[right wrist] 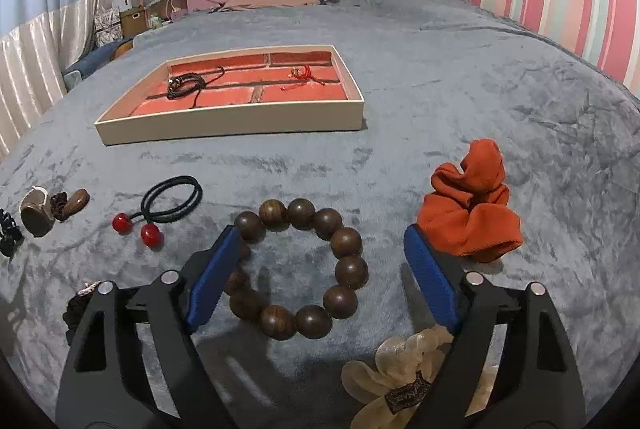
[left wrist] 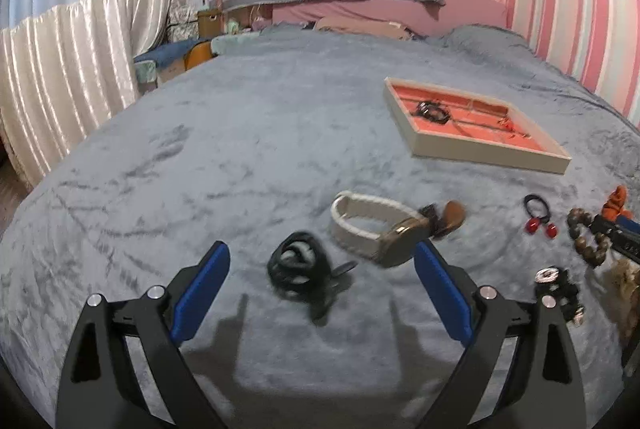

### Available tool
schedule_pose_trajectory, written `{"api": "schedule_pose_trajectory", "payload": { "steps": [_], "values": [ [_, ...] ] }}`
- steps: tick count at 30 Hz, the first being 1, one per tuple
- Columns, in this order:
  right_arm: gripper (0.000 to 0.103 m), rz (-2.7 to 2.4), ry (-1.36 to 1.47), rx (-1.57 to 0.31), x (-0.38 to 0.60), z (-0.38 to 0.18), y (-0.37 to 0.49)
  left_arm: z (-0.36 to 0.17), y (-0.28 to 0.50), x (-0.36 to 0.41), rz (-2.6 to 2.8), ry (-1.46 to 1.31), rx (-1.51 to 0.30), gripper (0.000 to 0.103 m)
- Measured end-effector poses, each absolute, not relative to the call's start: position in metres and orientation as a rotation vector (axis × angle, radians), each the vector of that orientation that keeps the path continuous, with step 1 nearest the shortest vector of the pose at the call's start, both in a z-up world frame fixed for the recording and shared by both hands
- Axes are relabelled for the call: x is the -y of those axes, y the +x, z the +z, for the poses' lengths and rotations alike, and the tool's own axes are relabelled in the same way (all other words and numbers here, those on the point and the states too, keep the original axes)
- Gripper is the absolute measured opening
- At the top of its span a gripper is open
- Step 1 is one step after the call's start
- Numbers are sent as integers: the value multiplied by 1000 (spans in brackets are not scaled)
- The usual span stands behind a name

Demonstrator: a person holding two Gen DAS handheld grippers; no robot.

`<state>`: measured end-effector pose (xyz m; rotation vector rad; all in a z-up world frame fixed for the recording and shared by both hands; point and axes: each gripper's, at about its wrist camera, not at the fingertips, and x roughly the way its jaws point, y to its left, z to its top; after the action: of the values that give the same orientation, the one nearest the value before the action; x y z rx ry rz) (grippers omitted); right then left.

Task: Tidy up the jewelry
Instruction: 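Grasp the black hair tie with the left gripper while the right grasps the wooden bead bracelet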

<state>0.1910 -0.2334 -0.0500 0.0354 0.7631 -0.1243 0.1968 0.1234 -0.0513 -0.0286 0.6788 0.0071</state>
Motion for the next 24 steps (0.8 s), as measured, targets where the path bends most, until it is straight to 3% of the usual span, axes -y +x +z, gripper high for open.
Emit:
{"api": "schedule_pose_trajectory", "payload": {
  "steps": [24],
  "values": [
    [70,-147,20,-875,237,-75,211,-76,221,-139,-30,-75,-749,91]
  ]
}}
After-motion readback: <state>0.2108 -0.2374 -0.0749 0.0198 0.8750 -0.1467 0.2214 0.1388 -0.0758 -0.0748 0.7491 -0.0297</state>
